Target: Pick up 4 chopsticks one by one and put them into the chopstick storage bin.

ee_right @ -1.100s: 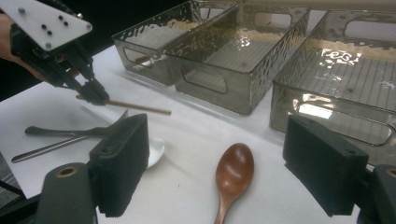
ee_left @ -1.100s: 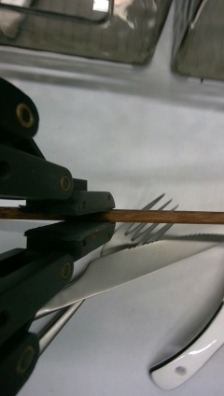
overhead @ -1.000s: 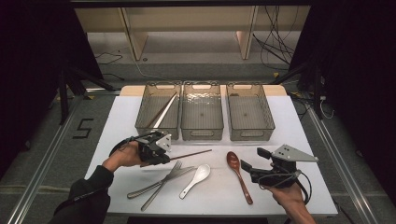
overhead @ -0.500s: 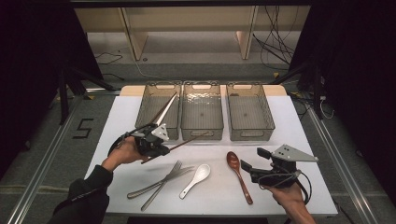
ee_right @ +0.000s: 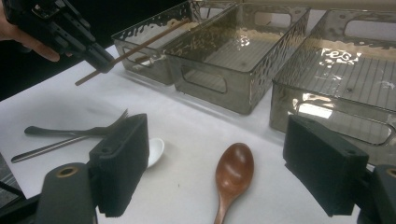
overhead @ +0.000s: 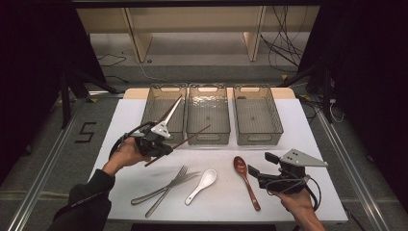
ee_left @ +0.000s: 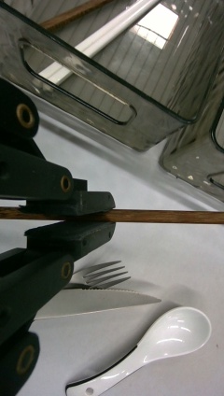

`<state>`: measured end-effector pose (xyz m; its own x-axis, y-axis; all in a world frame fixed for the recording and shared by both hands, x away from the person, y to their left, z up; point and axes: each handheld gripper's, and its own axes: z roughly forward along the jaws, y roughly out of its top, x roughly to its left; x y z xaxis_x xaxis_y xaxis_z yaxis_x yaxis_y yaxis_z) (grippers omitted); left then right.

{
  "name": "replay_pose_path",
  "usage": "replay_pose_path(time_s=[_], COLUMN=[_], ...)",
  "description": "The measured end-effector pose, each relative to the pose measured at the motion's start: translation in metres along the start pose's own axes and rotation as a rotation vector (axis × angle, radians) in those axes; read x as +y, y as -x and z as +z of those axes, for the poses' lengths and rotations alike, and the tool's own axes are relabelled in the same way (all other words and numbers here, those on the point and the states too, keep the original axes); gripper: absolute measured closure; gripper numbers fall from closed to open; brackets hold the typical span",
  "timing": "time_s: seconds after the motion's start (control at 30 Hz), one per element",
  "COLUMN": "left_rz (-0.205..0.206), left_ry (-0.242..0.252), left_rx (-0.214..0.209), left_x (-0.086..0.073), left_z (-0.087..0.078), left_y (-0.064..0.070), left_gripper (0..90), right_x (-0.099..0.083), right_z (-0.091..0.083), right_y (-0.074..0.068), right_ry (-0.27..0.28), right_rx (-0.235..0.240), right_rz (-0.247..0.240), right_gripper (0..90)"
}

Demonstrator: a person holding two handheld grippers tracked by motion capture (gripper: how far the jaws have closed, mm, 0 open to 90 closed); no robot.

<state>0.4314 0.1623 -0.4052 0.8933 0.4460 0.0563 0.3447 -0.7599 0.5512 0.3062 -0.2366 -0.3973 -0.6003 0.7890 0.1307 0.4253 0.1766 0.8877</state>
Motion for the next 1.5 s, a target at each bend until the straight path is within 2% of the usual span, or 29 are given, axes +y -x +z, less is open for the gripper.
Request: replay_pose_path(time_s=[0.33, 0.5, 0.8, 0.97, 1.23, 1.43, 1.5], left_rz=[-0.051, -0.057, -0.095, -0.111, -0.183, -0.218, -0.219], left_ry=[0.030, 0.033, 0.060, 0.063, 0.095, 0.103, 0.102], left_rx=[0.031, 0.043, 0.067, 0.077, 0.097, 0.106, 0.112], left_x=[0.000, 0.002, 0.005, 0.006, 0.004, 0.006, 0.008], left_z=[-0.008, -0.012, -0.022, -0.024, -0.030, -0.034, -0.034], left_y=[-0.007, -0.010, -0.016, -0.022, -0.038, -0.048, -0.051], left_gripper=[83.4, 83.4, 83.4, 83.4, 83.5, 83.8, 83.8], right_x=[0.000, 0.000, 0.000, 0.000, -0.001, -0.001, -0.001], right_z=[0.000, 0.000, 0.000, 0.000, 0.001, 0.001, 0.001], right_y=[0.000, 0.000, 0.000, 0.000, 0.000, 0.001, 0.001], right_ry=[0.000, -0.002, -0.003, -0.004, -0.006, -0.008, -0.007], right_rx=[-0.001, -0.002, -0.001, -0.002, -0.003, -0.004, -0.004], right_rz=[0.000, 0.001, 0.002, 0.004, 0.007, 0.009, 0.009], right_gripper=[23.6, 23.6, 23.6, 23.6, 23.6, 23.6, 23.6])
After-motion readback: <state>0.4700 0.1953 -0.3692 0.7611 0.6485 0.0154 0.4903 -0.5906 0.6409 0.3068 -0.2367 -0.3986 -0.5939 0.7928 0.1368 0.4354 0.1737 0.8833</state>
